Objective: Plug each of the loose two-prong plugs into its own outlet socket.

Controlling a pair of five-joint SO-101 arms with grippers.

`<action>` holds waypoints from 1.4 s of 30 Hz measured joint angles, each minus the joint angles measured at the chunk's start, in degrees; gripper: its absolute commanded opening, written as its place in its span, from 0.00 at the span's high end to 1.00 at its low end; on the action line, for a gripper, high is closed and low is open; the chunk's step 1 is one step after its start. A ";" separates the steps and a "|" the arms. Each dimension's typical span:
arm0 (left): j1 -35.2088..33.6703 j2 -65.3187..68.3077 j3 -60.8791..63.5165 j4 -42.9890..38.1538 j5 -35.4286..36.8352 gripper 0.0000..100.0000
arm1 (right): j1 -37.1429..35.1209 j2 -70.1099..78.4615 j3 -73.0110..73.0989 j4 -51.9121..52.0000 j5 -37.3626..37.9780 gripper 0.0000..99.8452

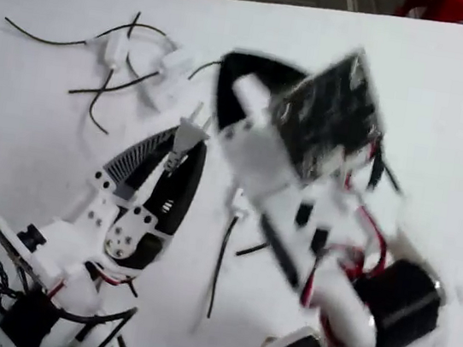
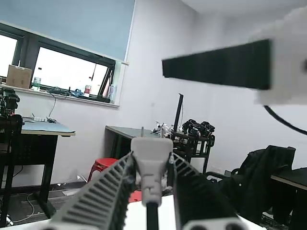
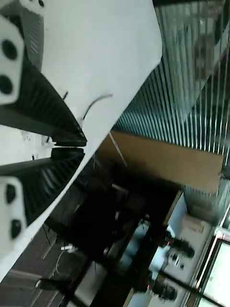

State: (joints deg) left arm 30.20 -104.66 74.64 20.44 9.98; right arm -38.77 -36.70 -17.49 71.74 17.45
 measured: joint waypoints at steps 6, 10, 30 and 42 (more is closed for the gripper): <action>0.00 0.09 0.00 0.09 0.18 0.98 | -2.64 1.93 7.65 1.58 0.09 0.98; 0.09 0.88 0.35 0.18 0.26 0.98 | 3.08 2.81 15.56 -3.43 -0.09 0.98; 0.00 0.18 0.00 0.00 0.00 0.98 | 29.80 2.64 32.26 -17.76 0.18 0.98; -3.87 33.32 -17.58 7.74 0.00 0.98 | 47.91 0.35 37.63 -5.89 0.26 0.98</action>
State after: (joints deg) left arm 26.33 -71.34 57.05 28.18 9.98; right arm 9.14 -36.35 20.13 65.85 17.71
